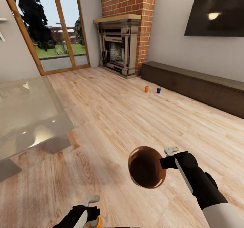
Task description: Put the three can of soda from the living room inside the tash can in the kitchen.
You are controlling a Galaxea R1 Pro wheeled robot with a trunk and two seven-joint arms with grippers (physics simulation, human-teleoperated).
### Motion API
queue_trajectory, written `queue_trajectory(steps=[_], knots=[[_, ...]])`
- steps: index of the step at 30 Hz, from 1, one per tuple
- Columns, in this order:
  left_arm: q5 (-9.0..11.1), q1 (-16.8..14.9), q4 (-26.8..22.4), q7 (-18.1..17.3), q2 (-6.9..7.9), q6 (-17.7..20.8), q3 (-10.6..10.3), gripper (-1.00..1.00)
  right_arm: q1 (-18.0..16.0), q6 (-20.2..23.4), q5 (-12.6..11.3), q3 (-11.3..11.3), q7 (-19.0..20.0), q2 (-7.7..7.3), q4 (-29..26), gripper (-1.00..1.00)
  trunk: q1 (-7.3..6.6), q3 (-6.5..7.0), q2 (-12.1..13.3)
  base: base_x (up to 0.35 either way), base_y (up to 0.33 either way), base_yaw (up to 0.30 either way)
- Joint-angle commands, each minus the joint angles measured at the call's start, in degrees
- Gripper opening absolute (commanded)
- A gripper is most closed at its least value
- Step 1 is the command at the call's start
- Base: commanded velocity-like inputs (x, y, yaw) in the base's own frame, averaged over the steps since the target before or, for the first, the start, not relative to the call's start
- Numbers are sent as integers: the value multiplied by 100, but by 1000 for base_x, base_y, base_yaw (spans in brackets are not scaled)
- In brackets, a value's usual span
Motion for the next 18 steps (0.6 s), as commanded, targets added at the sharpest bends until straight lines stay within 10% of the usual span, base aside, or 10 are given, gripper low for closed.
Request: queue_trajectory(steps=[1, 18], knots=[[0, -1, 3, 0, 1, -5, 5, 100, -3, 8, -119, 0, 33, 2, -3, -100, 22, -22, -42, 0, 0, 0], [0, -4, 14, -1, -2, -55, 27, 100, -3, 8, -119, 4, 32, 9, 3, -100, 66, -133, -122, 0, 0, 0]])
